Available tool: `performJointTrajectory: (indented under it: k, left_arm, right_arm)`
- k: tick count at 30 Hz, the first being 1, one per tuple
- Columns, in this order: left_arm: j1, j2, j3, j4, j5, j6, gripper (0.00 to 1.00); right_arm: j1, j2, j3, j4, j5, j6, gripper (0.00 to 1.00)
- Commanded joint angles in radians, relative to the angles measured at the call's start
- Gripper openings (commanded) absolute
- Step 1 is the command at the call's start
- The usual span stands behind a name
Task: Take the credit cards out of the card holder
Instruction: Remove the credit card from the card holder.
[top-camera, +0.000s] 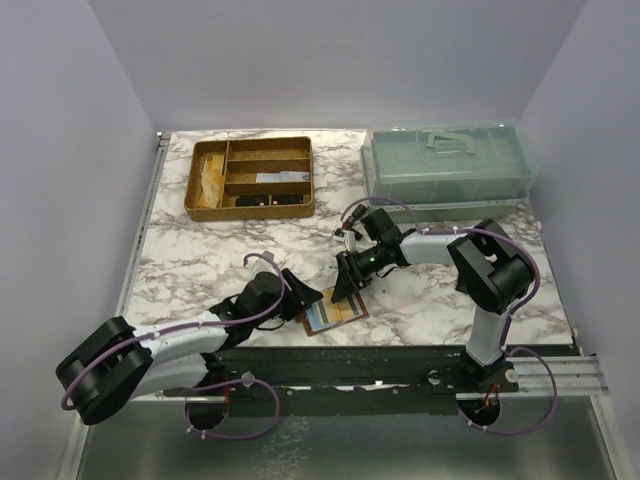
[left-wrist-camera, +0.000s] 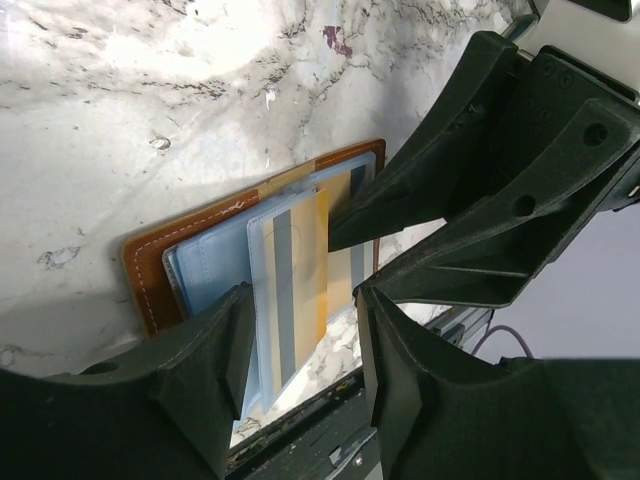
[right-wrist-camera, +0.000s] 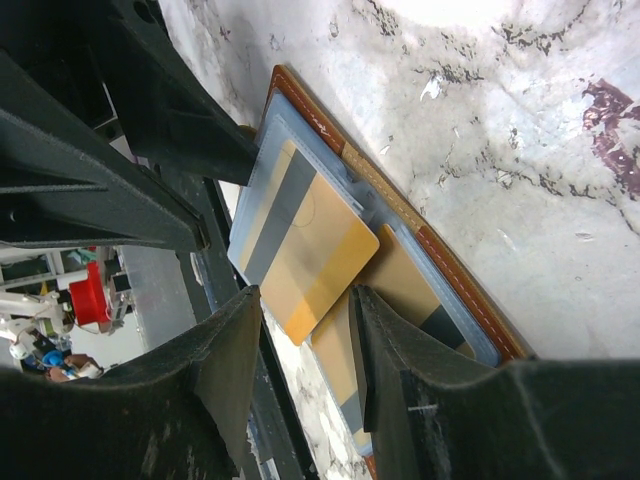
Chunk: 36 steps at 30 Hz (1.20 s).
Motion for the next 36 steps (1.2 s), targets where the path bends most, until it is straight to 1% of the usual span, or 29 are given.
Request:
performJointTrajectory:
  k: [1,4,6,10,12,17,18,19,20,23,27,32,36]
  left_arm:
    - [0.003,0.033,0.001,0.062,0.026,-0.009,0.51]
    - [0.003,0.049,-0.006,0.076,0.024,-0.012,0.51]
    - [0.004,0.058,-0.008,0.09,0.025,-0.014,0.53]
    - [0.003,0.093,-0.015,0.162,0.038,-0.012,0.52]
    - [0.004,0.122,-0.01,0.179,0.037,-0.01,0.37]
    - [0.004,0.201,-0.002,0.218,0.047,0.009,0.17]
    - [0.005,0.211,-0.005,0.229,0.047,0.011,0.12]
    - [0.005,0.218,-0.009,0.239,0.047,0.016,0.04]
    - [0.005,0.221,-0.015,0.247,0.047,0.02,0.0]
    - [0.005,0.204,-0.05,0.299,0.047,0.035,0.0]
    - [0.005,0.116,-0.145,0.455,0.031,0.038,0.0]
    - [0.005,-0.036,-0.186,0.467,0.0,0.064,0.0]
    - [0.006,-0.113,-0.186,0.475,0.005,0.1,0.0]
  right_arm:
    - [0.002,0.036,0.008,-0.035,0.065,-0.03,0.48]
    - [0.002,0.036,0.008,-0.035,0.063,-0.029,0.48]
    - [0.002,0.036,0.008,-0.035,0.062,-0.03,0.48]
    - [0.002,0.037,0.01,-0.037,0.056,-0.027,0.48]
    - [0.002,0.037,0.01,-0.037,0.053,-0.028,0.48]
    - [0.001,0.028,0.01,-0.035,0.047,-0.022,0.48]
    - [0.002,0.026,0.009,-0.034,0.045,-0.019,0.48]
    - [0.002,0.023,0.011,-0.034,0.045,-0.017,0.48]
    - [0.002,0.02,0.011,-0.034,0.045,-0.013,0.48]
    - [0.001,0.009,0.018,-0.04,0.048,-0.001,0.48]
    - [-0.017,-0.029,0.026,-0.05,0.049,-0.005,0.49]
    - [-0.036,-0.062,0.033,-0.064,0.014,-0.031,0.52]
    - [-0.037,-0.048,0.038,-0.065,-0.099,-0.053,0.53]
